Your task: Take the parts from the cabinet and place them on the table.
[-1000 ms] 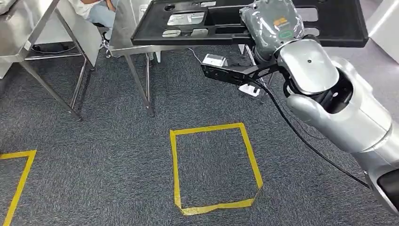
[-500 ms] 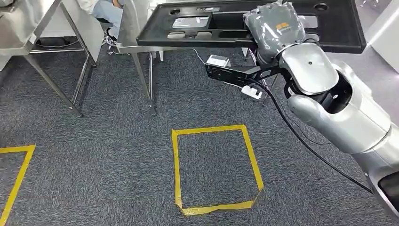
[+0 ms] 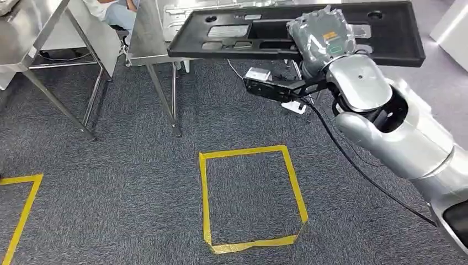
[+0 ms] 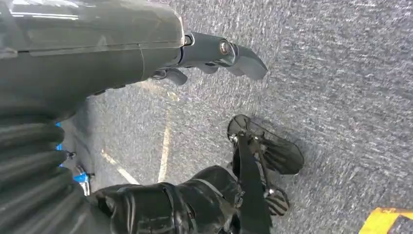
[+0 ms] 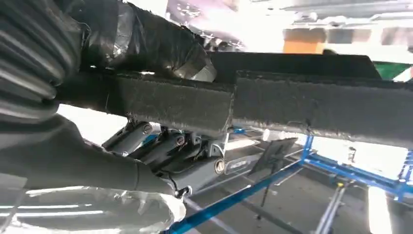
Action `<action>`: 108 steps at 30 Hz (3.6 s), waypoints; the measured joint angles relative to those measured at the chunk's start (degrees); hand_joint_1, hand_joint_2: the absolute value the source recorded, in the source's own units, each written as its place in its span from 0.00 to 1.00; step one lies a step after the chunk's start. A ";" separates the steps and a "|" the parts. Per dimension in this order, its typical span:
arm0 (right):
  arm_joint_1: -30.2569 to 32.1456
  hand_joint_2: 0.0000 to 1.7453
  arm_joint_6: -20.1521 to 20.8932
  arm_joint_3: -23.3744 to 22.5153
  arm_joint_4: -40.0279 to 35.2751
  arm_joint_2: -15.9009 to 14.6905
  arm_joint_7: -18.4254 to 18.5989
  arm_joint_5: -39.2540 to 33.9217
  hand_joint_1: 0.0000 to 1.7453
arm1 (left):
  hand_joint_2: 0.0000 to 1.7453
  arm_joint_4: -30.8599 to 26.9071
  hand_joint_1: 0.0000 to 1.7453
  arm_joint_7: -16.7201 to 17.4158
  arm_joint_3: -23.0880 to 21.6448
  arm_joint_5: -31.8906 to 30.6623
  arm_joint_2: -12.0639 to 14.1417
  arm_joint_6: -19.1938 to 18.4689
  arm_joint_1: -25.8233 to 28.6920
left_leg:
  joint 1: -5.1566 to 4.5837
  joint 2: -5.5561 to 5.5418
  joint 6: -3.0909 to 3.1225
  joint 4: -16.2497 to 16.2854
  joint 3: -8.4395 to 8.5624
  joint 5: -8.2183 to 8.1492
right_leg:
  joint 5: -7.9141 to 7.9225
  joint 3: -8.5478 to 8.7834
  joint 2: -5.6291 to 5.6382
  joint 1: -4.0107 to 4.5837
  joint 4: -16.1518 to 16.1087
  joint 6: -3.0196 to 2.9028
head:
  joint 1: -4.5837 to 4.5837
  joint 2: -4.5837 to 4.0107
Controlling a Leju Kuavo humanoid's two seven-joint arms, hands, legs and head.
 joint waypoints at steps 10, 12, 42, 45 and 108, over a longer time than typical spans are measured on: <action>0.08 1.00 -0.46 0.00 0.79 0.02 -0.24 -0.07 1.00 | 1.00 0.00 0.00 0.90 -0.13 0.02 -0.15 0.35 -0.04 | -0.19 0.06 2.71 -15.37 7.76 5.51 | -3.22 -1.53 -0.04 0.22 4.29 2.24 | 0.48 0.00; 0.37 1.00 -0.74 0.00 0.90 0.02 -0.39 -0.07 1.00 | 1.00 0.00 0.00 1.03 -0.13 0.02 -0.17 0.57 -0.11 | -0.21 0.04 3.01 -15.29 7.85 5.30 | -6.66 -6.42 0.00 0.16 13.53 2.48 | 0.46 0.00; 1.77 1.00 -1.99 0.09 3.10 0.39 -0.81 0.20 1.00 | 1.00 0.00 0.00 0.15 -0.20 -0.02 -0.04 0.68 -0.13 | -0.63 0.09 3.08 -16.18 8.03 5.97 | -4.78 -1.69 0.02 0.54 6.50 2.14 | 0.46 0.00; 2.48 1.00 -2.03 0.09 3.28 0.37 -0.98 0.22 1.00 | 1.00 0.00 0.00 0.15 -0.20 -0.07 -0.04 0.68 -0.21 | -0.63 0.03 3.22 -15.85 8.18 5.40 | -6.78 -7.94 0.00 0.21 16.44 2.57 | 0.48 0.00; 2.24 1.00 -6.49 0.61 10.47 7.76 -4.26 5.05 1.00 | 1.00 0.02 0.00 1.03 -0.61 -0.48 0.44 0.00 -0.59 | -0.38 -0.73 2.71 -15.31 8.07 5.34 | -2.27 -5.58 0.02 -0.49 10.17 2.65 | 0.35 0.00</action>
